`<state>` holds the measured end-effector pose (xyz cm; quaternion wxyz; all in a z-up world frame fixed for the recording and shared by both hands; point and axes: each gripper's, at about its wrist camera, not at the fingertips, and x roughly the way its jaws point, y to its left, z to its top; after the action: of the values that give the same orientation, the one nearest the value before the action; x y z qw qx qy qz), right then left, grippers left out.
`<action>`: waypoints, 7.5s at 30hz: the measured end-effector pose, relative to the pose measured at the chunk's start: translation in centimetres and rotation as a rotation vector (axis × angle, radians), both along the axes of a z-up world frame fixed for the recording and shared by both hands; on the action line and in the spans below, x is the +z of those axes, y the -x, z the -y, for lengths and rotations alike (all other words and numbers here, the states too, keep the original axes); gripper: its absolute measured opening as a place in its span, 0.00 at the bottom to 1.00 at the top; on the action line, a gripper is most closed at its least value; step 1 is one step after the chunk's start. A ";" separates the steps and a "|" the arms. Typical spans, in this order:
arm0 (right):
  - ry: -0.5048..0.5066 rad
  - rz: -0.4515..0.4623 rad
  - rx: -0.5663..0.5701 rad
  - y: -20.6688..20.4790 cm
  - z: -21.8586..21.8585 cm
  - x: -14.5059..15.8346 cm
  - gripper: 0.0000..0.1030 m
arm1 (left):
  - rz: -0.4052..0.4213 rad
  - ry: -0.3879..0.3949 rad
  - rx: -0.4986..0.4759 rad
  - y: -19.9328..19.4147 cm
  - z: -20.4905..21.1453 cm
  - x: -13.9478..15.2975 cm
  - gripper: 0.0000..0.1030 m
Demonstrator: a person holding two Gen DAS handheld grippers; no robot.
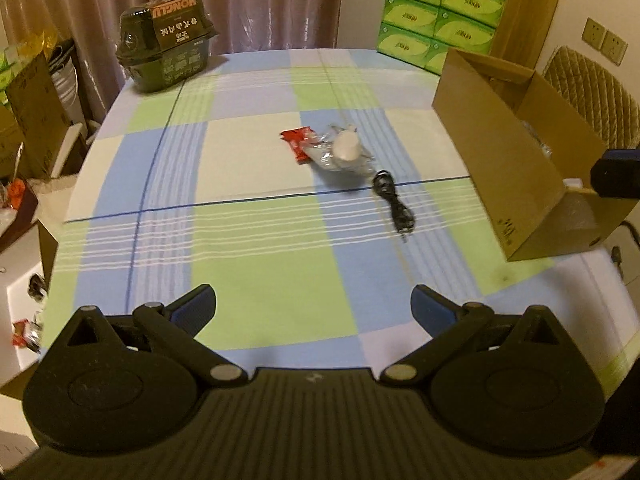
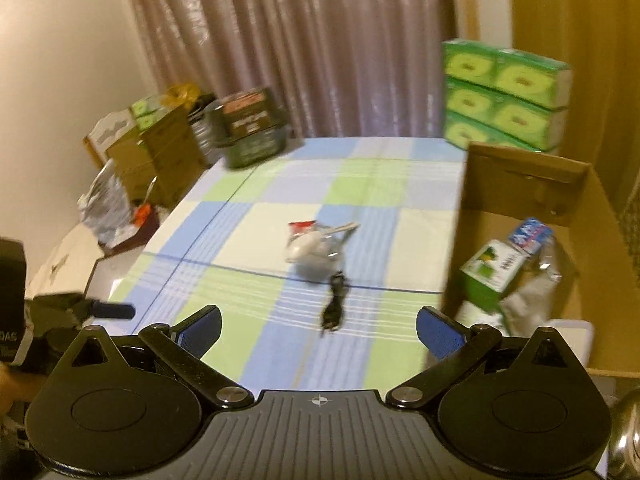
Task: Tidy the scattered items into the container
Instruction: 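Move both grippers back toward the cable and plastic item on the table, then grasp the black cable with the right gripper, then grasp the white spoon with the left gripper while right gripper holds the cable, then carry the spoon and cable over the cardboard box with both grippers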
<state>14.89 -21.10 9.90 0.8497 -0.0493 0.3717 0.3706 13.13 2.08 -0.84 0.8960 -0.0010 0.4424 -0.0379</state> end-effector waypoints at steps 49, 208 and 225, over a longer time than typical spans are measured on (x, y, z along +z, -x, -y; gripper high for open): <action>0.189 -0.018 0.021 -9.5 -10.9 -16.9 0.44 | 0.080 0.000 -0.124 -11.2 -4.1 -8.9 0.91; 0.194 0.076 -0.059 1.8 -0.8 -16.5 0.11 | 0.043 -0.047 -0.331 -0.8 8.2 -8.7 0.26; 0.180 0.097 -0.076 2.2 -0.6 -15.3 0.11 | 0.082 -0.041 -0.306 -0.5 7.7 -7.9 0.26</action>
<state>12.69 -20.52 -5.39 0.8722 -0.1291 0.3635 0.3007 13.66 -5.64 -8.72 0.8969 0.0861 0.4011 -0.1651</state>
